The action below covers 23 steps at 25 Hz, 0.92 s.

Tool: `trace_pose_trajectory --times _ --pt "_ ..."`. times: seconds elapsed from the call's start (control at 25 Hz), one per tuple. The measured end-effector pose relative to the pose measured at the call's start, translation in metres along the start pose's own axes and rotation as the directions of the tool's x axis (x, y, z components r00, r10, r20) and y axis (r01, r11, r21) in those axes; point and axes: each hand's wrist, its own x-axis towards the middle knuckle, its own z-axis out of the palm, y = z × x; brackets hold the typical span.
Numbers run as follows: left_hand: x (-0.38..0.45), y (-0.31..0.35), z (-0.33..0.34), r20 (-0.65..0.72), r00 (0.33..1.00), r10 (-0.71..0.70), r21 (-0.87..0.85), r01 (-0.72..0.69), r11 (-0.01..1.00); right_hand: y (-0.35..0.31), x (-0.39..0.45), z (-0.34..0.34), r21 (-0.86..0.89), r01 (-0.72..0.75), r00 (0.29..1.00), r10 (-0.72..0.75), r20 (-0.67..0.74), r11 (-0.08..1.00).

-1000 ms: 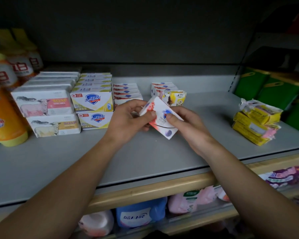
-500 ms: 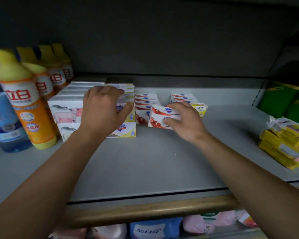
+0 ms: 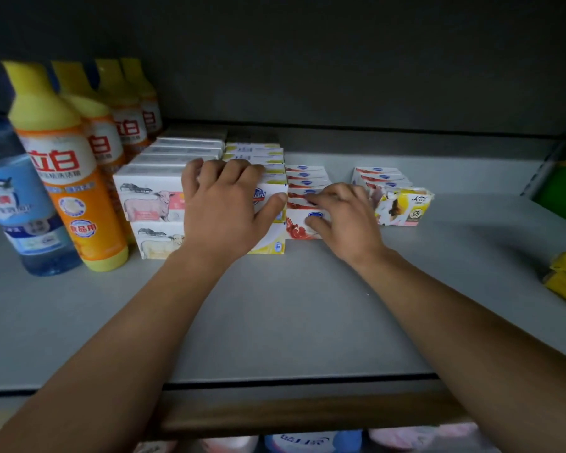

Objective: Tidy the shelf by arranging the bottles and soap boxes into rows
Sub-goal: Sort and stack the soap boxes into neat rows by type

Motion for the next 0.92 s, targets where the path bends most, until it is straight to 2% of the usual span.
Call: trace_pose_trajectory --times 0.16,0.32,0.44,0.52,0.68,0.8,0.92 --pt "-0.002 -0.002 -0.001 -0.001 1.0 0.013 0.007 -0.013 1.0 -0.002 0.002 -0.009 -0.058 -0.017 0.994 0.024 0.111 0.998" --pt "0.002 0.0 -0.01 0.08 0.997 0.006 0.03 -0.008 1.0 0.005 -0.021 -0.032 0.04 -0.143 0.978 0.135 0.158 0.989" --pt "0.008 0.009 -0.021 0.121 0.992 -0.023 0.017 0.021 1.0 0.026 -0.052 -0.051 0.05 -0.223 0.961 0.211 0.181 0.973" --pt "0.011 0.029 -0.029 0.085 0.996 -0.004 -0.035 0.007 0.999 0.048 -0.073 -0.064 -0.001 -0.298 0.928 0.291 0.233 0.954" --pt "0.015 0.088 -0.026 0.043 0.991 0.128 -0.23 -0.115 0.966 0.084 -0.102 -0.083 -0.179 -0.37 0.856 0.409 0.315 0.912" --pt "0.027 0.124 0.002 0.149 0.973 0.179 -0.331 -0.121 0.936 0.09 -0.113 -0.082 -0.231 -0.359 0.856 0.417 0.306 0.904" --pt "0.048 0.152 0.043 0.255 0.951 0.174 -0.38 -0.067 0.923 0.091 -0.113 -0.075 -0.224 -0.36 0.864 0.414 0.285 0.906"
